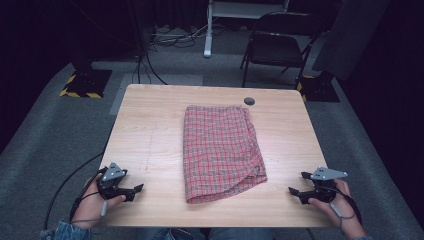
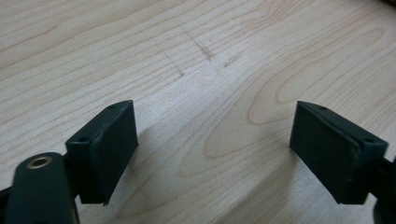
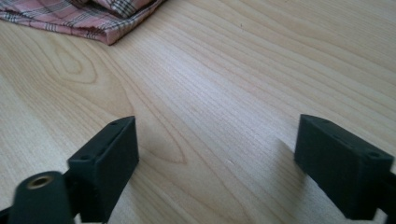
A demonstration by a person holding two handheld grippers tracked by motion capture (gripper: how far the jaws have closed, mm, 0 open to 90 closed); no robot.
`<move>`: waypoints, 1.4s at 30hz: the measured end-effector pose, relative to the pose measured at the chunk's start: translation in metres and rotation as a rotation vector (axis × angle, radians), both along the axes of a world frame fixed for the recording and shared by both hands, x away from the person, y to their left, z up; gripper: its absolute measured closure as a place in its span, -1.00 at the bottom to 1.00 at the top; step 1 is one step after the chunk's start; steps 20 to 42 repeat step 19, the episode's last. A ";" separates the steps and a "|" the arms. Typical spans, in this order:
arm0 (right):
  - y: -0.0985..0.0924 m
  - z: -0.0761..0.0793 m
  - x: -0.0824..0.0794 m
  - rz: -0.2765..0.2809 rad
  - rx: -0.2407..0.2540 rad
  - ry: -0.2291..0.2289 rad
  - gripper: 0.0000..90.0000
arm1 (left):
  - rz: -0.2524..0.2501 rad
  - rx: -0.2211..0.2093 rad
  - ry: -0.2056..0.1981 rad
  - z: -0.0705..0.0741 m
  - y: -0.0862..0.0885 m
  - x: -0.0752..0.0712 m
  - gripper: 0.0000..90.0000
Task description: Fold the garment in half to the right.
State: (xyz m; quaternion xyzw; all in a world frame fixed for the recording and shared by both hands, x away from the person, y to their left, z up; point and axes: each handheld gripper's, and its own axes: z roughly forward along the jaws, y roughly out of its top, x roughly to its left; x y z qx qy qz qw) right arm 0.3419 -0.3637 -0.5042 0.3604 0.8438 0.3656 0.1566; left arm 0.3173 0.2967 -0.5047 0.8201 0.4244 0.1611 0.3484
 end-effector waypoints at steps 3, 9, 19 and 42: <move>0.000 0.000 0.000 0.015 -0.008 0.005 -0.81 | 0.031 0.019 0.000 -0.001 -0.001 0.000 -0.75; 0.000 0.000 0.000 0.015 -0.007 0.006 -0.81 | 0.061 0.025 0.003 -0.001 -0.003 -0.001 -0.80; 0.000 -0.001 0.000 0.017 -0.004 0.004 -0.80 | 0.121 0.026 0.004 -0.001 -0.005 -0.003 -0.83; 0.000 -0.001 0.000 0.017 -0.004 0.004 -0.80 | 0.121 0.026 0.004 -0.001 -0.005 -0.003 -0.83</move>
